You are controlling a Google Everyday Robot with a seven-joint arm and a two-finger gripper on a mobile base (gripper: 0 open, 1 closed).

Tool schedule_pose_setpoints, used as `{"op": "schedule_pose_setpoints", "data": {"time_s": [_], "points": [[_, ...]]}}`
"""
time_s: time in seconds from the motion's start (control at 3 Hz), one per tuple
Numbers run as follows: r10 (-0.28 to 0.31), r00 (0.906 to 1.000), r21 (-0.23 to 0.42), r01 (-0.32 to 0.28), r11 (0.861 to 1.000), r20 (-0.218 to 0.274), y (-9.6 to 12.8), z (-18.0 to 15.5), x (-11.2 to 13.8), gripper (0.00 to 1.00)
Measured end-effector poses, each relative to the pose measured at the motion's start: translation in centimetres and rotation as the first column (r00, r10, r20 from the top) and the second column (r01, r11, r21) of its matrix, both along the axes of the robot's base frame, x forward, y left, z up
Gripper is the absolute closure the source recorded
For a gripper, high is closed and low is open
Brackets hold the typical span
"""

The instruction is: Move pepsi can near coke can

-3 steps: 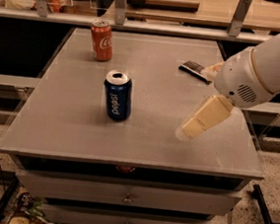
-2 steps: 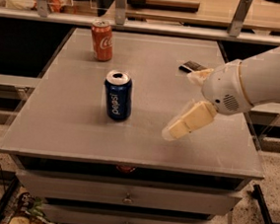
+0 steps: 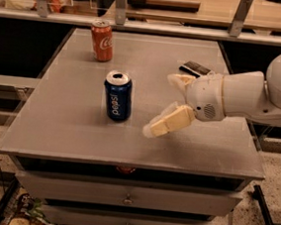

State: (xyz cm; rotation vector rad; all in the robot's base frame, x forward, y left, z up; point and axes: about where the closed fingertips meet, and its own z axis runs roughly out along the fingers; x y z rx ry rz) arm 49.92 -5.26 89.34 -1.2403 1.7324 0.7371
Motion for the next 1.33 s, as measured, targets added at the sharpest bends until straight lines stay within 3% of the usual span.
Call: {"op": "schedule_pose_setpoints", "data": {"time_s": [0.67, 1.33], "points": [[0.019, 0.9978, 0.190, -0.031, 0.981, 0.064, 4.1, 0.1, 0.3, 0.00], [0.003, 0.9883, 0.265, -0.044, 0.963, 0.153, 8.0, -0.7, 2.6, 0.00]]}}
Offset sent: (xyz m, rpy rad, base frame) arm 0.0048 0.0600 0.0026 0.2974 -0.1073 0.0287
